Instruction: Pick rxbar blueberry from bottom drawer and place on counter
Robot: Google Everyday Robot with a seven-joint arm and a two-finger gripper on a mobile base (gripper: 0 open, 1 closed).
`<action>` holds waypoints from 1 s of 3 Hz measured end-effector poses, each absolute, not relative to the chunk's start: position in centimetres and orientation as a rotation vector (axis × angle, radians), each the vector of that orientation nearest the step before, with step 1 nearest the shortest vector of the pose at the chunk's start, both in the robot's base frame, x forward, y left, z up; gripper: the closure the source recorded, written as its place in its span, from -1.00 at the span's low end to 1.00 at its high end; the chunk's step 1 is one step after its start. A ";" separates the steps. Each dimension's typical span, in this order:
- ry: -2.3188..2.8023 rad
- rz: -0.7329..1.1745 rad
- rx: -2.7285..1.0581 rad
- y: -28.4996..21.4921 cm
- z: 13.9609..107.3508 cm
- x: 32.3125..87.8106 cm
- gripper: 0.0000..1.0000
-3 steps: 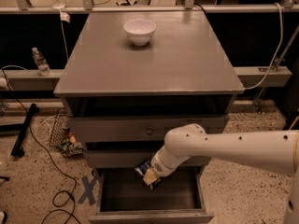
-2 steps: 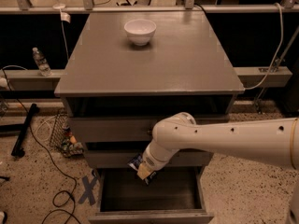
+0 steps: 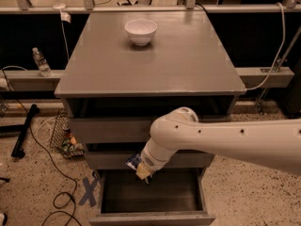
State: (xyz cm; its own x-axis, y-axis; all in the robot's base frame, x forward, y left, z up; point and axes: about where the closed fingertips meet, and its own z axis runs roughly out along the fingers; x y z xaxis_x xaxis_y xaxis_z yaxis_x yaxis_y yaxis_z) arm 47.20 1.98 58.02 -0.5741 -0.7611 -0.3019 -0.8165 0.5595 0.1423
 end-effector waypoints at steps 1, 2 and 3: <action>2.495 0.321 -1.386 2.3 63.2 46.1 1.00; 2.416 0.333 -1.373 1.3 67.7 46.0 1.00; 2.306 0.368 -1.347 -2.4 71.6 46.2 1.00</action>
Offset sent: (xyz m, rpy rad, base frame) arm -0.0145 -0.0314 0.1547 0.1034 -0.2278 0.0898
